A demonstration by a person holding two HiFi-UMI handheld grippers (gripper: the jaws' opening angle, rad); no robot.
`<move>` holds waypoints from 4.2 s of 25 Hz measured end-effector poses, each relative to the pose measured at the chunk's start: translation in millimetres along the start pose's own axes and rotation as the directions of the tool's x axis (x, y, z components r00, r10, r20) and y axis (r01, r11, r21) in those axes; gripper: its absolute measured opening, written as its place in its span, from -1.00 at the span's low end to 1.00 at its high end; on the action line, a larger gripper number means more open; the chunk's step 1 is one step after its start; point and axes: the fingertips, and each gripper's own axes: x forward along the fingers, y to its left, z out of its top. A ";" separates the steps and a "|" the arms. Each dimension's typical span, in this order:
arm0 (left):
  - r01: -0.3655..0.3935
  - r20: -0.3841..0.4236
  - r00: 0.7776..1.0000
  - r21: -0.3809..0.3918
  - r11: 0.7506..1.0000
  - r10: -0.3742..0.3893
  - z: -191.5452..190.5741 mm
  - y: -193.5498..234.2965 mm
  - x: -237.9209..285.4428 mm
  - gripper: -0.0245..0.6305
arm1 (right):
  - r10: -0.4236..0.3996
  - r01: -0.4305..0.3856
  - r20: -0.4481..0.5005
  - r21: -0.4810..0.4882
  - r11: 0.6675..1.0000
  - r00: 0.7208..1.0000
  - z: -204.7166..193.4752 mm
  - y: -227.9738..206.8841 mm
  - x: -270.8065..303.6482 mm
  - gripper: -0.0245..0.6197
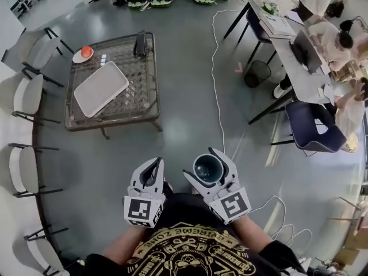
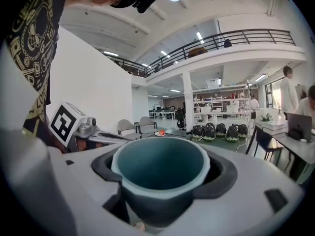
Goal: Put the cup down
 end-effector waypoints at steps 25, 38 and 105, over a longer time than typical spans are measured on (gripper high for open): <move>0.070 0.053 0.996 -0.024 0.997 -0.069 25.3 103.1 -8.8 -0.91 | -0.069 0.070 0.017 -0.079 0.994 0.997 43.6 50.3 90.1 0.24; 0.028 0.065 0.998 -0.012 1.000 -0.027 36.4 143.3 -25.2 -0.91 | 0.001 0.004 0.042 -0.114 0.993 0.999 64.0 76.0 127.4 0.24; -0.390 -0.026 0.921 -0.047 0.920 0.389 79.7 245.6 92.4 -0.91 | 0.416 -0.407 0.039 -0.149 0.901 0.908 81.3 -34.3 300.6 0.24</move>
